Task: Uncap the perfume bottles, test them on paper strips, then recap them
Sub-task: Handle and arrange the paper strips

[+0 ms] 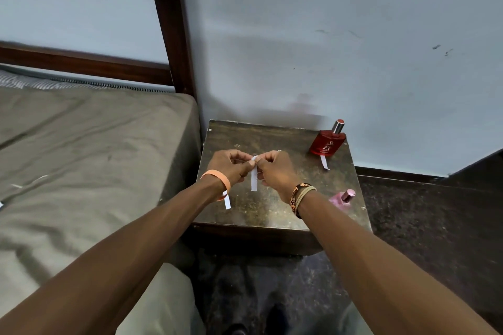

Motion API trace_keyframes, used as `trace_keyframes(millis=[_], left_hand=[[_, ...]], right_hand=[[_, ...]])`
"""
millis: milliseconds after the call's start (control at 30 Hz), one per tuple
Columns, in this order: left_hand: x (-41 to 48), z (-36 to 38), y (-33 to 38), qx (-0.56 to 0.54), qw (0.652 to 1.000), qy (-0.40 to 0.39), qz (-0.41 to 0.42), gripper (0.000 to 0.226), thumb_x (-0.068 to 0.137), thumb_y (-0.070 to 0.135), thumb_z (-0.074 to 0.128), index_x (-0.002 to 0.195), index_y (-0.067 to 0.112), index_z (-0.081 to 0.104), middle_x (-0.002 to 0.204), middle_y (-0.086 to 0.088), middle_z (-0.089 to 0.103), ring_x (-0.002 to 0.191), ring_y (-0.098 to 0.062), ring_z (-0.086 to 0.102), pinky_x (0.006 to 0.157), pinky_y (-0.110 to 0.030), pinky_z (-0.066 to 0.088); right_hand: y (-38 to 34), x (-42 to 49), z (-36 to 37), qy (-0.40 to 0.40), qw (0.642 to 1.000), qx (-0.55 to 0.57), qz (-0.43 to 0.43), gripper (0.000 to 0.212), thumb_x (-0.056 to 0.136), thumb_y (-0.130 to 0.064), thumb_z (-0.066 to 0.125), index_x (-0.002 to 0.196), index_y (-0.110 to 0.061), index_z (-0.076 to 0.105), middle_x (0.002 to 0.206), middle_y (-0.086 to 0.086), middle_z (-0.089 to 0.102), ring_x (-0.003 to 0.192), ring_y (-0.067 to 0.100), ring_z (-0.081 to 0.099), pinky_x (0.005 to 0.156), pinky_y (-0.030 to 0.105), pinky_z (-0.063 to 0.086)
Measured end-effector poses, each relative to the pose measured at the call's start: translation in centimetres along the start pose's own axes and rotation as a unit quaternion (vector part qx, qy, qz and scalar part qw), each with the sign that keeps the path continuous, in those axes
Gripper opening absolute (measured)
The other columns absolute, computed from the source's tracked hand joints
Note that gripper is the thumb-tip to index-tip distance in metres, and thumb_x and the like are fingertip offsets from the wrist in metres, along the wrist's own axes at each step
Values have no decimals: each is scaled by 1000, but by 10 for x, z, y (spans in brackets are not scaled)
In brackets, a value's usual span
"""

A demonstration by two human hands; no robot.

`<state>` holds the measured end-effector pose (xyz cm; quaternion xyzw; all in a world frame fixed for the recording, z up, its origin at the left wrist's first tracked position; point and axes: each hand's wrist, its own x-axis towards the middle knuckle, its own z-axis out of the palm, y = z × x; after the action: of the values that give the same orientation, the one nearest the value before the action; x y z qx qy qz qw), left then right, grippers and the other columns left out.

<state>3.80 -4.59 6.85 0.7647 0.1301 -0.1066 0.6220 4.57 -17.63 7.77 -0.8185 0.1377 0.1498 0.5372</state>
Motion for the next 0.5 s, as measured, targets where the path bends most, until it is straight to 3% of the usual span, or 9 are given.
trace_keyframes(millis=[167, 333, 500], left_hand=[[33, 4, -15, 91, 996, 8, 25, 6, 80, 18, 75, 78, 22, 71, 77, -3, 70, 68, -17, 62, 71, -38, 58], [64, 15, -21, 173, 984, 14, 40, 7, 84, 25, 71, 88, 18, 73, 74, 7, 64, 67, -4, 56, 57, -19, 42], [93, 23, -30, 219, 975, 32, 25, 10, 85, 29, 69, 87, 19, 72, 81, 3, 67, 75, -13, 61, 67, -24, 45]], right_hand=[[12, 30, 11, 18, 1000, -23, 1, 16, 92, -24, 63, 81, -15, 69, 84, 8, 71, 77, 24, 63, 75, 46, 56], [17, 60, 13, 31, 998, -49, -5, 27, 93, -20, 61, 67, -21, 65, 70, 5, 66, 67, 21, 59, 67, 41, 51], [26, 90, 22, 53, 997, -62, 9, 28, 92, -20, 62, 64, -22, 65, 76, 5, 70, 74, 22, 65, 73, 42, 56]])
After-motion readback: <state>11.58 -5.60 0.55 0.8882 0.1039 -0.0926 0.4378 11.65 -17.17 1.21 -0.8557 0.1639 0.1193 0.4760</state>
